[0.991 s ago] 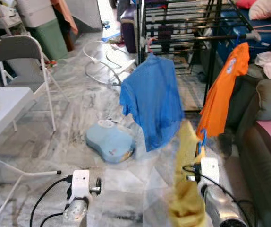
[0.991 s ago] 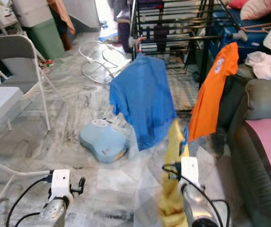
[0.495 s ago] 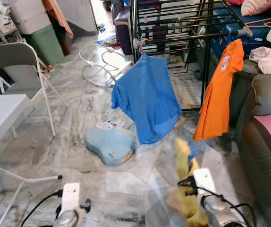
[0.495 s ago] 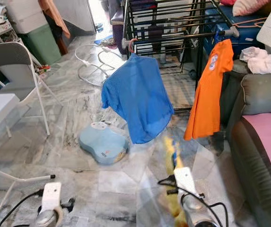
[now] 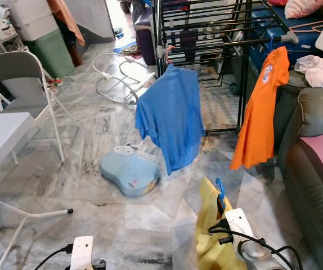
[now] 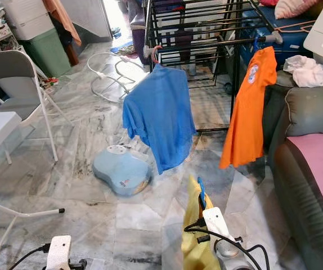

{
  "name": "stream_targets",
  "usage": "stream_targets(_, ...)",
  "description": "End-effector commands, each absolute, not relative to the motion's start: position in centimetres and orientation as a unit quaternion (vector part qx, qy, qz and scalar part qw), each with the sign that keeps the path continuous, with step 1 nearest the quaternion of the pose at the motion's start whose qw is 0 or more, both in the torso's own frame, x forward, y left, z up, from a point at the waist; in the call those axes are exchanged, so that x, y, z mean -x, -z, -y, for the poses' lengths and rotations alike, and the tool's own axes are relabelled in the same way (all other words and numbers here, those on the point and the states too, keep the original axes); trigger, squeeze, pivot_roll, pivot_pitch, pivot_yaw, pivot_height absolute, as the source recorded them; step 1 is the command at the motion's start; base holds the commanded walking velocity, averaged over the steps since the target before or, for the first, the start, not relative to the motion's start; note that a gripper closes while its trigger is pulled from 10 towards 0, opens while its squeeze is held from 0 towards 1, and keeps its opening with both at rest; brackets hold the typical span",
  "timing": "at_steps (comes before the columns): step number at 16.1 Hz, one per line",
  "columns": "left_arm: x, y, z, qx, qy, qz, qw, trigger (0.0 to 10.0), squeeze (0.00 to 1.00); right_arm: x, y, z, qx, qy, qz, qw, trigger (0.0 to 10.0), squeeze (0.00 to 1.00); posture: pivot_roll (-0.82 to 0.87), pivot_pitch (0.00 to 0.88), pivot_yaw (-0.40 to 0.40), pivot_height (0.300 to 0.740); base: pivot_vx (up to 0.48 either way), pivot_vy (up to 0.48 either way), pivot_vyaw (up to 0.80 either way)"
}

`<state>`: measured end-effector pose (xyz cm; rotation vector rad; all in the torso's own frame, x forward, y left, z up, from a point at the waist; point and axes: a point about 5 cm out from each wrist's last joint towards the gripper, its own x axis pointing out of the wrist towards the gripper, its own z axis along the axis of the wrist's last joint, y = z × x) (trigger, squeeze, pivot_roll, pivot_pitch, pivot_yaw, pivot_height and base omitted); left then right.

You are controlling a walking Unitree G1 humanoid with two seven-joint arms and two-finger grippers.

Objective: Hang hanger

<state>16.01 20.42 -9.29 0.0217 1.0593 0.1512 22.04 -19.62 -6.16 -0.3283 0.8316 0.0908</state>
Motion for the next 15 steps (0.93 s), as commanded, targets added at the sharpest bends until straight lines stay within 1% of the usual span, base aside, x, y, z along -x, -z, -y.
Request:
stream_targets(1, -16.0, 9.2, -20.7, -0.009, -0.074, -0.508, 0.858, 10.0, 0.0, -22.6, 5.8, 19.0, 0.162, -0.051, -0.387, 0.906, 10.0, 0.0, -0.11, 0.0, 0.089, 0.74, 0.0, 0.0, 0.0)
stream_targets(2, -15.9, 9.3, -20.6, -0.011, -0.065, -0.516, 0.854, 10.0, 0.0, -22.7, 5.9, 18.9, 0.169, -0.056, -0.388, 0.904, 10.0, 0.0, -0.1, 0.0, 0.074, 0.74, 0.0, 0.0, 0.0)
stream_targets(6, -15.2, 9.7, -20.3, -0.004, -0.058, -0.531, 0.845, 10.0, 0.0, -22.8, 5.8, 18.6, 0.177, -0.062, -0.387, 0.903, 10.0, 0.0, -0.11, 0.0, 0.079, 0.74, 0.0, 0.0, 0.0)
stream_targets(9, -15.4, 9.7, -19.9, -0.005, -0.047, -0.531, 0.846, 10.0, 0.0, -22.9, 5.8, 18.3, 0.181, -0.059, -0.384, 0.903, 10.0, 0.0, -0.12, 0.0, 0.089, 0.74, 0.0, 0.0, 0.0)
stream_targets(15, -15.6, 9.5, -20.2, -0.016, -0.042, -0.527, 0.848, 10.0, 0.0, -22.9, 5.8, 18.0, 0.182, -0.054, -0.385, 0.903, 10.0, 0.0, -0.12, 0.0, 0.095, 0.74, 0.0, 0.0, 0.0)
